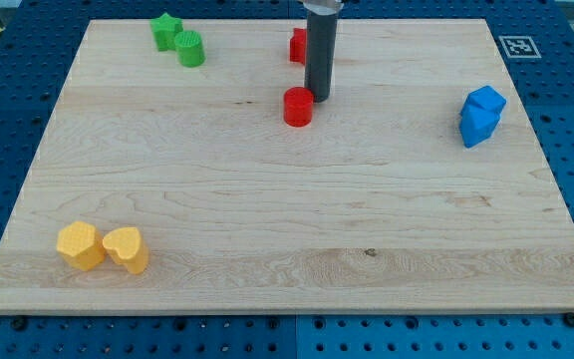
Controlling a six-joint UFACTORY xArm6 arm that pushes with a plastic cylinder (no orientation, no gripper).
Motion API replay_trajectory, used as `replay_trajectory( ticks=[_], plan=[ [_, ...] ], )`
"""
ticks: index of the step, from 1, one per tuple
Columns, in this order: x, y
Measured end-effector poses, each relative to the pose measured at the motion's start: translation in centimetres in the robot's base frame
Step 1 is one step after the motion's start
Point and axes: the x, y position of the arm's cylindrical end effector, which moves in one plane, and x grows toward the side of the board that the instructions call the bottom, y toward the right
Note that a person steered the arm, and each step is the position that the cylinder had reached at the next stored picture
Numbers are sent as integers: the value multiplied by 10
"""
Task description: Nudge the red star right a bit
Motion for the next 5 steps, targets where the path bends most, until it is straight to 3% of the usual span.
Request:
replay_trajectory(
  ticks=[3,5],
  plan=[
    [-84,-61],
    [-129,25]
  ],
)
